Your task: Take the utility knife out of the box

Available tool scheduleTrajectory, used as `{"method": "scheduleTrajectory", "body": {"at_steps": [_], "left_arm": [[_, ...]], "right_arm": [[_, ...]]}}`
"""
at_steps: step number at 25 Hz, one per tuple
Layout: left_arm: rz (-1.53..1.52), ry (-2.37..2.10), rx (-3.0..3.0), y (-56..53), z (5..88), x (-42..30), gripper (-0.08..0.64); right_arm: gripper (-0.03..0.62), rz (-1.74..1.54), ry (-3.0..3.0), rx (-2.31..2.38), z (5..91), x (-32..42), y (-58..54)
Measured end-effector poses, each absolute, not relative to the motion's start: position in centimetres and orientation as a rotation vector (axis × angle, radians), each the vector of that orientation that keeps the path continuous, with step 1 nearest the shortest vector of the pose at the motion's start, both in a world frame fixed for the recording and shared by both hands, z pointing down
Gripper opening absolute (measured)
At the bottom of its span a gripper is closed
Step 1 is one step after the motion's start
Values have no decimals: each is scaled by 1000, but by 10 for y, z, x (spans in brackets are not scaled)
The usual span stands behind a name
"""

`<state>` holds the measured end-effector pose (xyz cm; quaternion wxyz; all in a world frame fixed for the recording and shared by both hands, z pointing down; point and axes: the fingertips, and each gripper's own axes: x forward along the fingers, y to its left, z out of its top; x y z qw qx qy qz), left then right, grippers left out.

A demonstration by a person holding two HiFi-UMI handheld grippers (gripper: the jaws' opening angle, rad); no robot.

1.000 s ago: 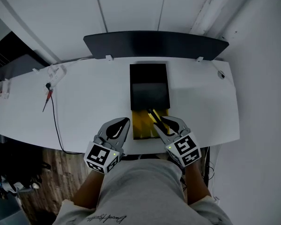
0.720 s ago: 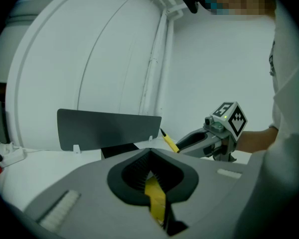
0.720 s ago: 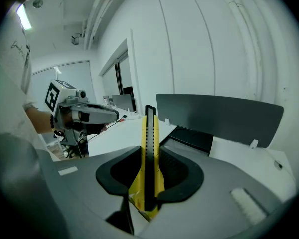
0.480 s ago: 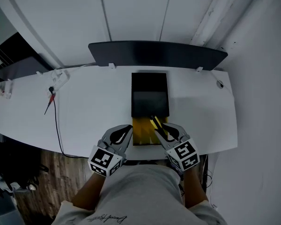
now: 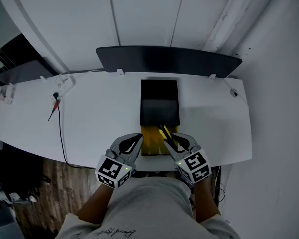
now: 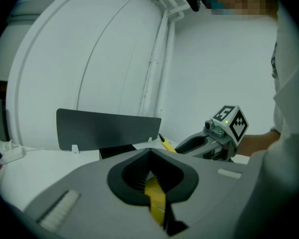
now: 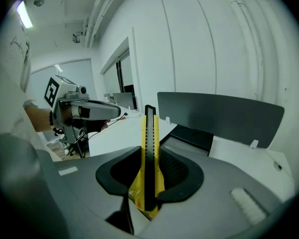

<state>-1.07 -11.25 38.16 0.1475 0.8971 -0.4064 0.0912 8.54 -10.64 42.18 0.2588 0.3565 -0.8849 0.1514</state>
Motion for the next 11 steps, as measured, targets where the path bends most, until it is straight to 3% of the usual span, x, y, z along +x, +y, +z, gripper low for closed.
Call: {"method": "scheduleTrajectory", "body": {"at_steps": [11], "left_arm": [[264, -1158, 2582, -110, 380, -8, 2]], "right_arm": [[132, 411, -2399, 961, 422, 86, -102]]}}
